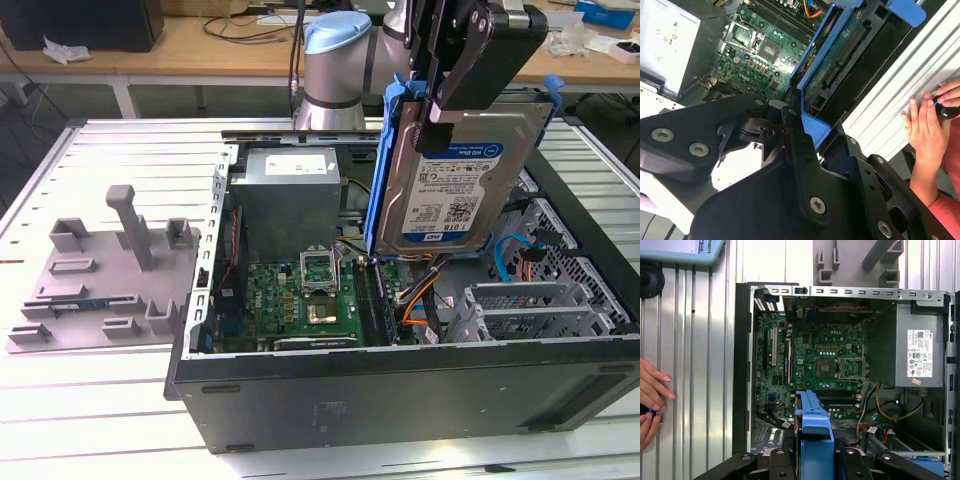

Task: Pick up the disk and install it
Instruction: 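Insert the disk into the insertion slot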

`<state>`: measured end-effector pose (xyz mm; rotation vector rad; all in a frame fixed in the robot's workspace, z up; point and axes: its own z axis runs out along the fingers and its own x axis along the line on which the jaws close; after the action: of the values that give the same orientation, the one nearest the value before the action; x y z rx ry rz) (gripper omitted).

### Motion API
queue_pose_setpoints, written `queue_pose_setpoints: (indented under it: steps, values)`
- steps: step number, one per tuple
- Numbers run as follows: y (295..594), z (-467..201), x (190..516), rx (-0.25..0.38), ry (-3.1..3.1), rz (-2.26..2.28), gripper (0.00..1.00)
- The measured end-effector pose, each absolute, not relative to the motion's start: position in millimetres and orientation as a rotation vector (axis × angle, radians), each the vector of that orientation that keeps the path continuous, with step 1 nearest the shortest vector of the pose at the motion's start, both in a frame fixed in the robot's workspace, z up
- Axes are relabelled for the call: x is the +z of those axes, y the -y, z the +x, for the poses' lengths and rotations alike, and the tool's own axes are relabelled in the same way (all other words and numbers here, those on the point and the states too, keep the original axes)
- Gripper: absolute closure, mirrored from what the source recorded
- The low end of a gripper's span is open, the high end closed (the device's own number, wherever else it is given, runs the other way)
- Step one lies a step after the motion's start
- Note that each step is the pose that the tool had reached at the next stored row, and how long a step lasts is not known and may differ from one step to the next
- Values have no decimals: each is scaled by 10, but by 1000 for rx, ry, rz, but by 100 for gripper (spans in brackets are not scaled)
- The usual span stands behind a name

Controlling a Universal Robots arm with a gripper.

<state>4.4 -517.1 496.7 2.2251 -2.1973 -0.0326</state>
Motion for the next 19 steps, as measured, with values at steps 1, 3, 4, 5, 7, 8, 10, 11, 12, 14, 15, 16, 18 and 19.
queue_pose_setpoints:
  steps: [1, 3, 4, 5, 7, 8, 10, 11, 12, 14, 15, 16, 18, 19]
  values:
    - [5171, 44, 4967, -33, 2197, 2225, 63]
    - [5171, 43, 4967, -33, 2197, 2225, 63]
    - [5173, 43, 4967, -33, 2197, 2225, 63]
    - [5177, 43, 4967, -33, 2197, 2225, 63]
    - [5195, 49, 4967, -33, 2197, 2225, 63]
    - [5209, 53, 4967, -33, 2197, 2225, 63]
    - [5238, 65, 4967, -33, 2198, 2225, 63]
    - [5255, 75, 4967, -34, 2198, 2226, 63]
    - [5267, 85, 4967, -35, 2198, 2226, 63]
    - [5280, 115, 4966, -35, 2198, 2226, 63]
    - [5289, 150, 4967, -35, 2198, 2226, 63]
    - [5294, 175, 4966, -35, 2198, 2226, 63]
    - [5310, 231, 4967, -35, 2198, 2226, 63]
    - [5319, 248, 4966, -35, 2198, 2226, 63]
